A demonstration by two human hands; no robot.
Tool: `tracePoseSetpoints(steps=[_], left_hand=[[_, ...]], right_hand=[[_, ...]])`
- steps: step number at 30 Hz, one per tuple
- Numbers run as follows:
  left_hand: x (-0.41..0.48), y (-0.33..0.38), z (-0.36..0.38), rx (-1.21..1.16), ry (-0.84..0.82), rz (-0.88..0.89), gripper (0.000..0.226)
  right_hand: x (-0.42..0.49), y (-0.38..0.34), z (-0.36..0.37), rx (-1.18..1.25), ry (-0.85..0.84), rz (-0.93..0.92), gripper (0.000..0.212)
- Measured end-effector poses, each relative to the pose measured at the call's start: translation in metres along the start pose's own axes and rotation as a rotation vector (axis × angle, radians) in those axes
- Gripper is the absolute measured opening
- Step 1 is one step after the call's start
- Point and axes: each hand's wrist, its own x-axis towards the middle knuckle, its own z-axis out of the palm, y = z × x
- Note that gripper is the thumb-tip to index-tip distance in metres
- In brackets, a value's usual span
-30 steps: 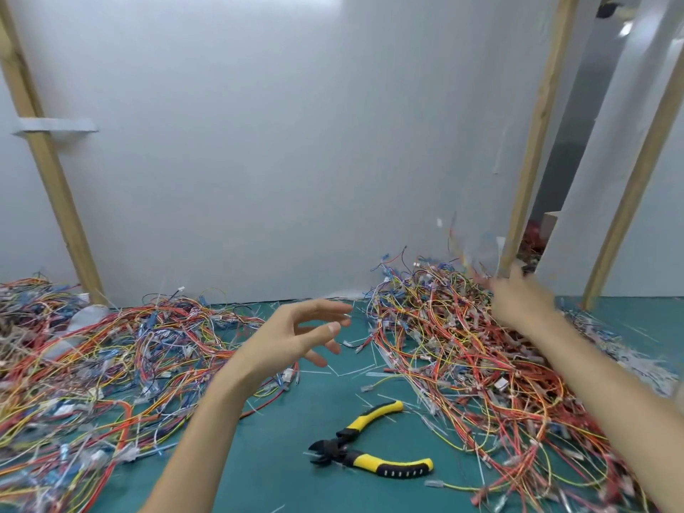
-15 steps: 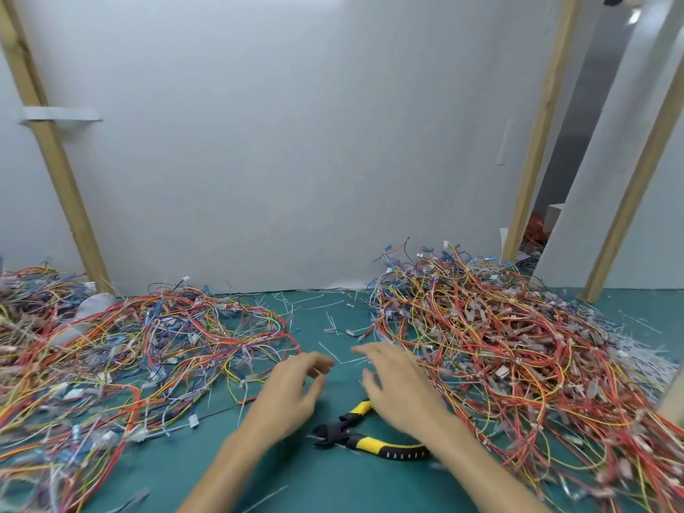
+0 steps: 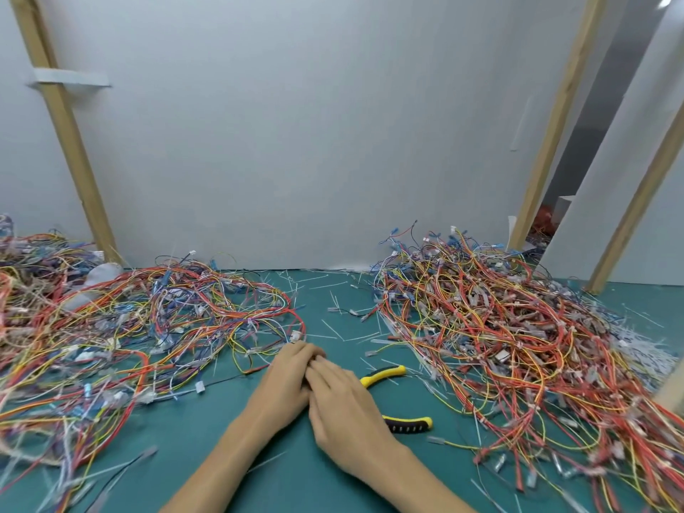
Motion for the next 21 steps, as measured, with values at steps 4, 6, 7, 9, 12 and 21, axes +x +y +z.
tracePoseSetpoints(steps=[4,6,7,9,12,21], left_hand=[[-0.001,-0.006,-0.004,0.000,0.007,-0.050,0.040],[-0.001,-0.007,-0.004,0.009,0.022,-0.049,0.037],[-0.002,-0.007,-0.003,0.017,0.037,-0.036,0.034],[-0.002,-0.007,-0.002,0.019,0.058,-0.012,0.026],[-0.003,-0.007,-0.002,0.016,0.065,-0.006,0.023],[-0.001,-0.013,0.000,-0.024,0.068,-0.016,0.023]], right_hand=[[0.001,0.009,0.003,0.006,0.002,-0.074,0.041],[0.003,0.015,0.001,-0.023,0.034,-0.065,0.036],[0.004,0.021,0.001,-0.057,0.072,-0.043,0.036],[0.009,0.035,0.000,-0.108,0.095,0.062,0.037],[0.017,0.067,-0.006,-0.106,0.065,0.218,0.031],[0.022,0.120,-0.032,-0.314,0.142,0.452,0.043]])
